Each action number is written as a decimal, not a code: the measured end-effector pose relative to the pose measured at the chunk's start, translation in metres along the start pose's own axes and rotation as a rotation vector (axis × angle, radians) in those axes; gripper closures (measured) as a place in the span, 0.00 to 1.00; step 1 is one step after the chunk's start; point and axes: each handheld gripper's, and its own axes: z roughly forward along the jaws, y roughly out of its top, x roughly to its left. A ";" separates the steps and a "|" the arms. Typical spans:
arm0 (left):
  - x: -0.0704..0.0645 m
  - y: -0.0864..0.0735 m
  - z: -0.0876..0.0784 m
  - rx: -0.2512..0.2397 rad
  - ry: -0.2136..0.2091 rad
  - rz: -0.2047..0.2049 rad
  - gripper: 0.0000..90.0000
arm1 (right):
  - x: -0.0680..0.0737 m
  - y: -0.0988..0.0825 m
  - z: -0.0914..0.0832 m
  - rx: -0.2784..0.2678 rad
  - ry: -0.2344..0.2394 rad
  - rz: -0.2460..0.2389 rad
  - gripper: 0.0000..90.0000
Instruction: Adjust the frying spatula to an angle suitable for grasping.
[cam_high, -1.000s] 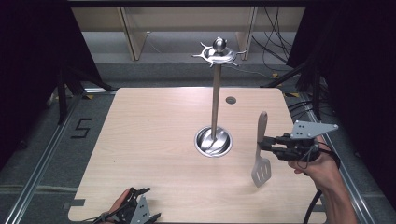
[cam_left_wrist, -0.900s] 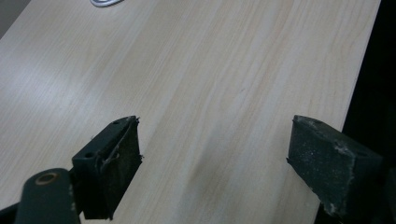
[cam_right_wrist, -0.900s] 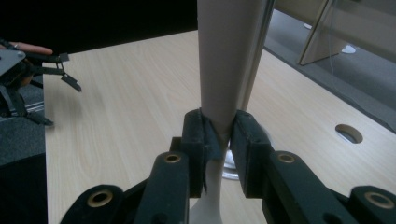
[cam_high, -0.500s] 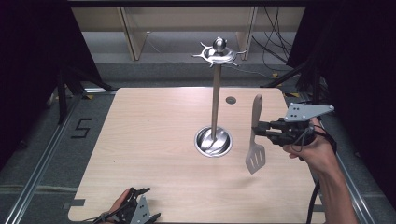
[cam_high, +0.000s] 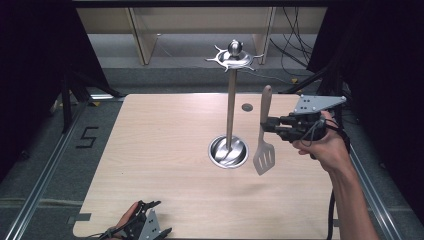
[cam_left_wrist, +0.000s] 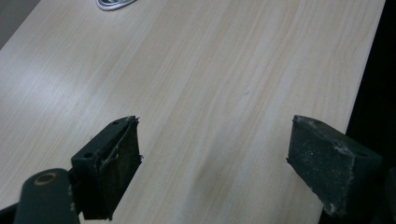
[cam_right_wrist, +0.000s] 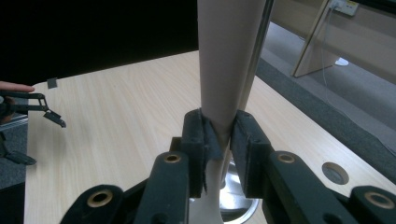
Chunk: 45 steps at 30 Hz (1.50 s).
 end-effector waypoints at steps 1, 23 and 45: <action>0.000 0.000 0.000 -0.001 -0.001 -0.002 0.18 | -0.002 0.003 0.000 0.018 0.005 0.000 0.85; -0.001 0.000 0.001 -0.010 -0.001 -0.002 0.18 | -0.014 0.027 0.016 0.029 0.007 0.000 0.85; -0.001 -0.001 0.001 -0.014 0.007 0.001 0.18 | -0.021 0.037 0.029 0.041 0.009 0.013 0.85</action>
